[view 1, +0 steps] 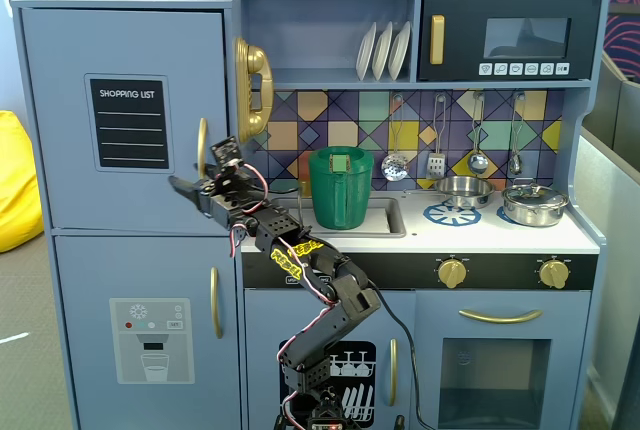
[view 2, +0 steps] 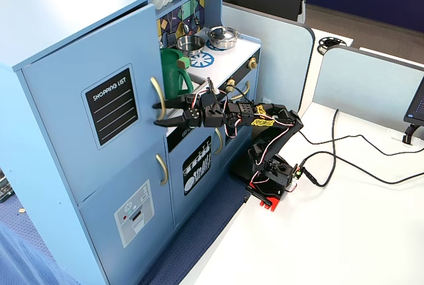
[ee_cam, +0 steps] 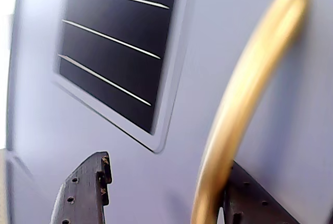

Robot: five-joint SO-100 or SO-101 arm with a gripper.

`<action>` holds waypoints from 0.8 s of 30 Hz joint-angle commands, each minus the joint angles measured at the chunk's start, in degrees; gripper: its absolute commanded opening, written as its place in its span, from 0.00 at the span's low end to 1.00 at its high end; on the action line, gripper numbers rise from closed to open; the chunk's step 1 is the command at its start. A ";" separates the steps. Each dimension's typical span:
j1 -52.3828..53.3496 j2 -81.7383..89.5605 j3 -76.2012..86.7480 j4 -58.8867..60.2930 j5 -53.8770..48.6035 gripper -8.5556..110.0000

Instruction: Open the left cabinet door

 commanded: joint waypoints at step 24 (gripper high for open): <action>3.25 32.52 18.63 0.35 -4.48 0.19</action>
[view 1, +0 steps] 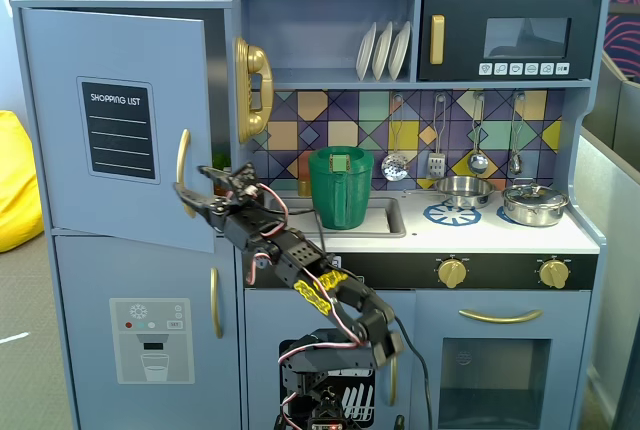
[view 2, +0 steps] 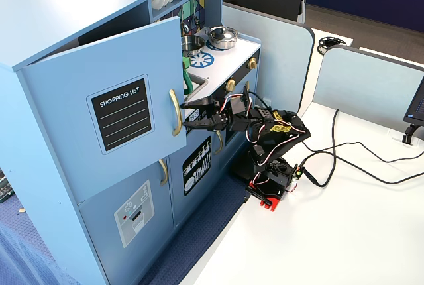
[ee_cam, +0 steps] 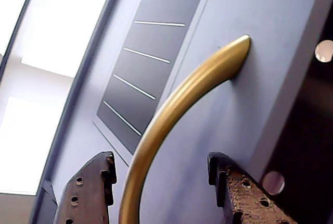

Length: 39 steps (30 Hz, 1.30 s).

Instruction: Open the left cabinet door

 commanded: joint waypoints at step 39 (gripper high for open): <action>-10.99 -9.23 3.60 -13.01 -4.92 0.18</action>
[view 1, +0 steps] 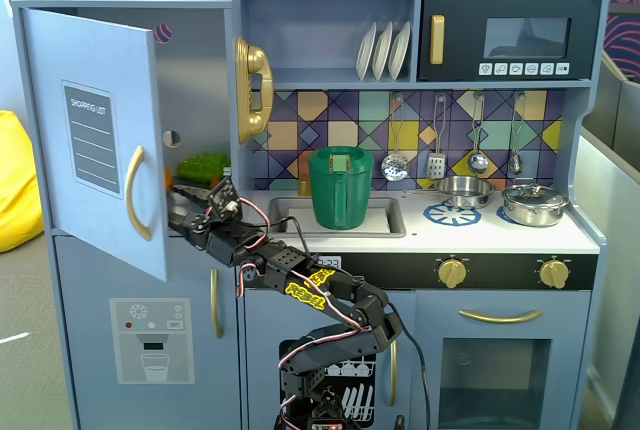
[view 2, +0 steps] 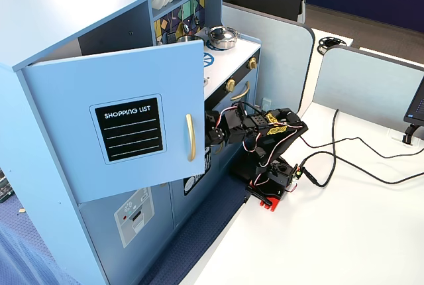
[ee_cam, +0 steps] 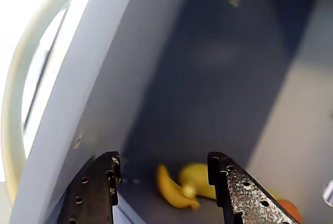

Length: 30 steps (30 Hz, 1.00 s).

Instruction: Open the left cabinet door

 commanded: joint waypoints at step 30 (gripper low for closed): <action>60.21 20.57 18.02 84.64 32.08 0.13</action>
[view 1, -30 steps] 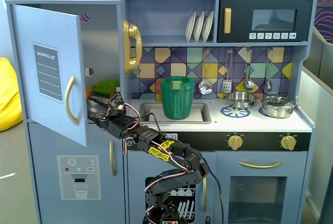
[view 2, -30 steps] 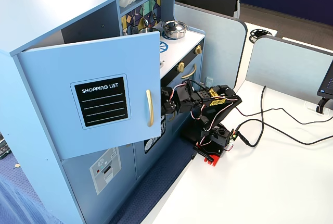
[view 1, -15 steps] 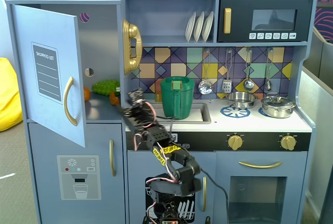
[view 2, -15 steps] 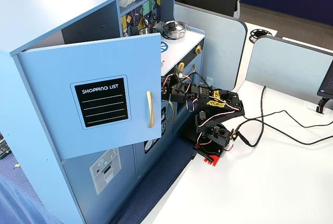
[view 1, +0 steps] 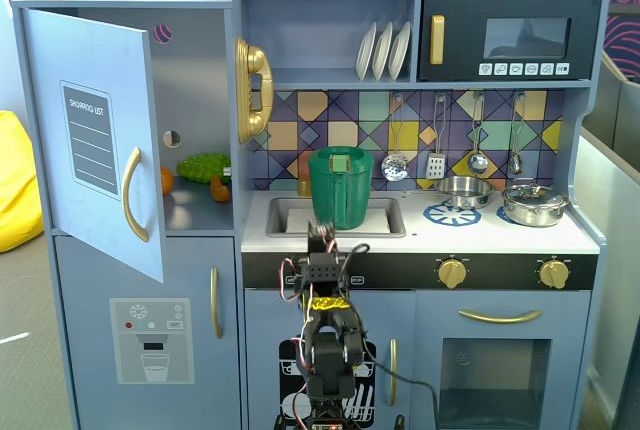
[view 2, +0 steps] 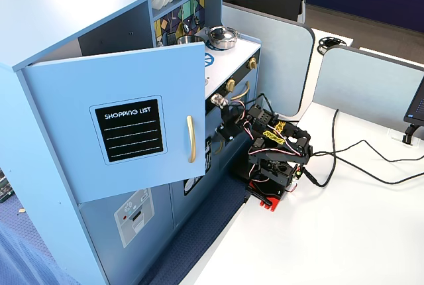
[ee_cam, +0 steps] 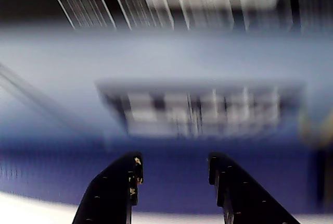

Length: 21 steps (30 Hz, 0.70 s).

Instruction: Open the left cabinet door

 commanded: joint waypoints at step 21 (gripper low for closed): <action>3.78 16.00 20.04 19.69 7.47 0.09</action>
